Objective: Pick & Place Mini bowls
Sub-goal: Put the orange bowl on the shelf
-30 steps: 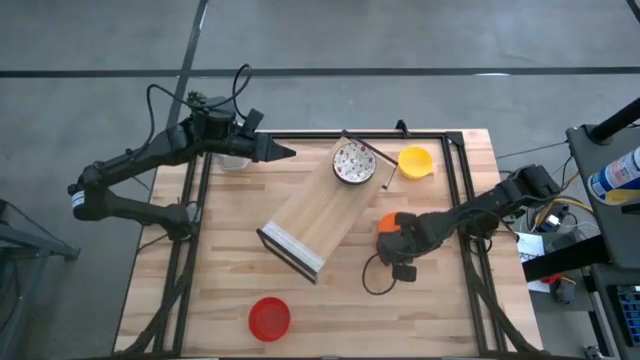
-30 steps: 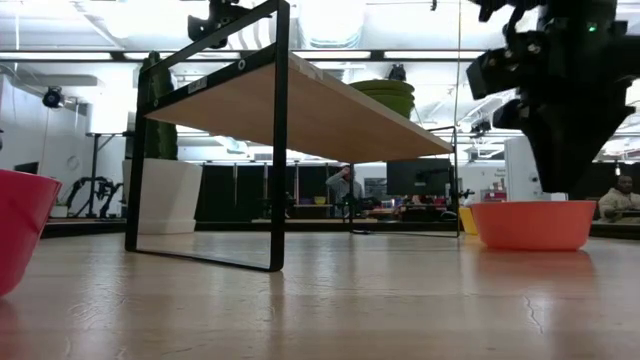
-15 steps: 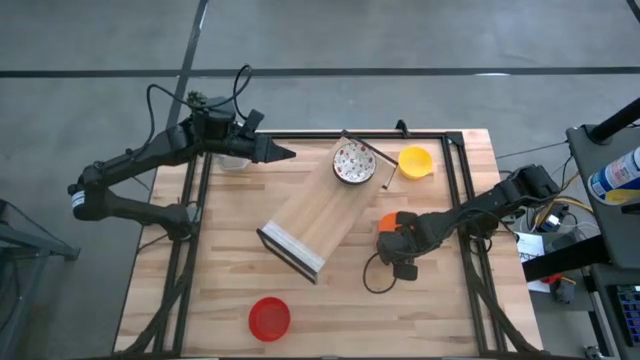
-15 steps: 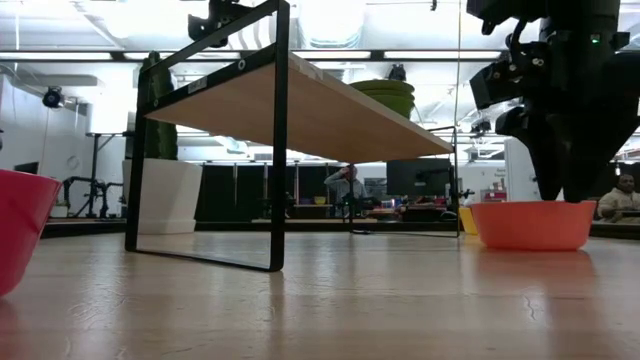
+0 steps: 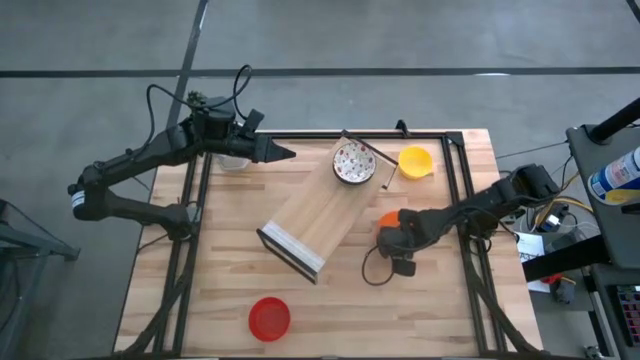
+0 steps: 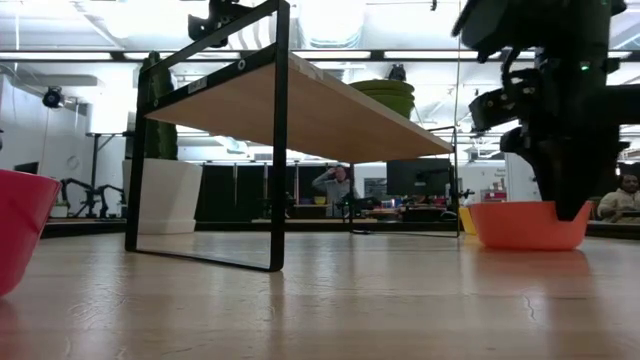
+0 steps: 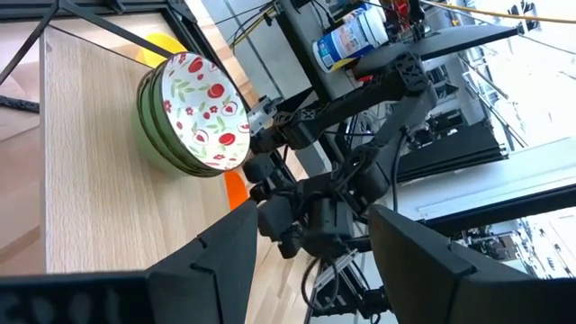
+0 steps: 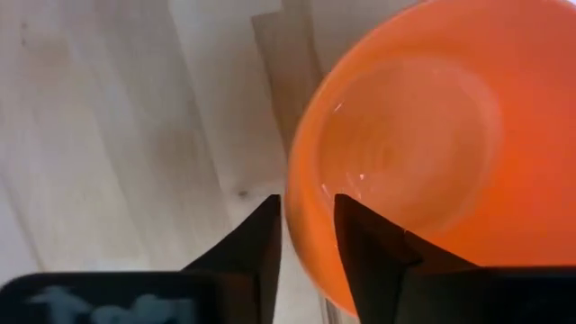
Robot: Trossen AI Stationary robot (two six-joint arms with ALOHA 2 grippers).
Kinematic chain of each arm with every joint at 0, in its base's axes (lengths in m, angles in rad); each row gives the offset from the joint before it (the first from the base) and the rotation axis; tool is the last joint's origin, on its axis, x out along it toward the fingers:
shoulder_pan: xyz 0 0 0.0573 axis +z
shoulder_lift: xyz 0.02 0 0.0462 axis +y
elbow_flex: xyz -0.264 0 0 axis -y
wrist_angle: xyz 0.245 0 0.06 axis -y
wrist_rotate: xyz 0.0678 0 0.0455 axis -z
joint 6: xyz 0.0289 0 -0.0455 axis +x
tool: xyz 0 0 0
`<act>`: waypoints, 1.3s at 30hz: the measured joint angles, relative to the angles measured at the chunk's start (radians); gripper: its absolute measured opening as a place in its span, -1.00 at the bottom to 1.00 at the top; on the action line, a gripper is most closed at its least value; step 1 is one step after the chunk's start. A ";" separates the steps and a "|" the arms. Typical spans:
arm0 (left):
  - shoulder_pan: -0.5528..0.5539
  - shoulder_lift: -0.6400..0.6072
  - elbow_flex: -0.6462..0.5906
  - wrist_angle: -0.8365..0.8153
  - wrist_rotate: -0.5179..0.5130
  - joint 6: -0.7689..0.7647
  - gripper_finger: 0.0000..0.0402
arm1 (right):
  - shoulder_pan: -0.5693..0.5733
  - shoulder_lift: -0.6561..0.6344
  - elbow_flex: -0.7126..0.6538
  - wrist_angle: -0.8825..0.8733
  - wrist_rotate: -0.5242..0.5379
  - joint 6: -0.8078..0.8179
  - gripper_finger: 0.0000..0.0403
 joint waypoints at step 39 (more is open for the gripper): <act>0.000 0.000 0.000 -0.001 0.003 0.024 0.02 | 0.075 0.000 0.715 -0.435 0.044 -0.291 -0.96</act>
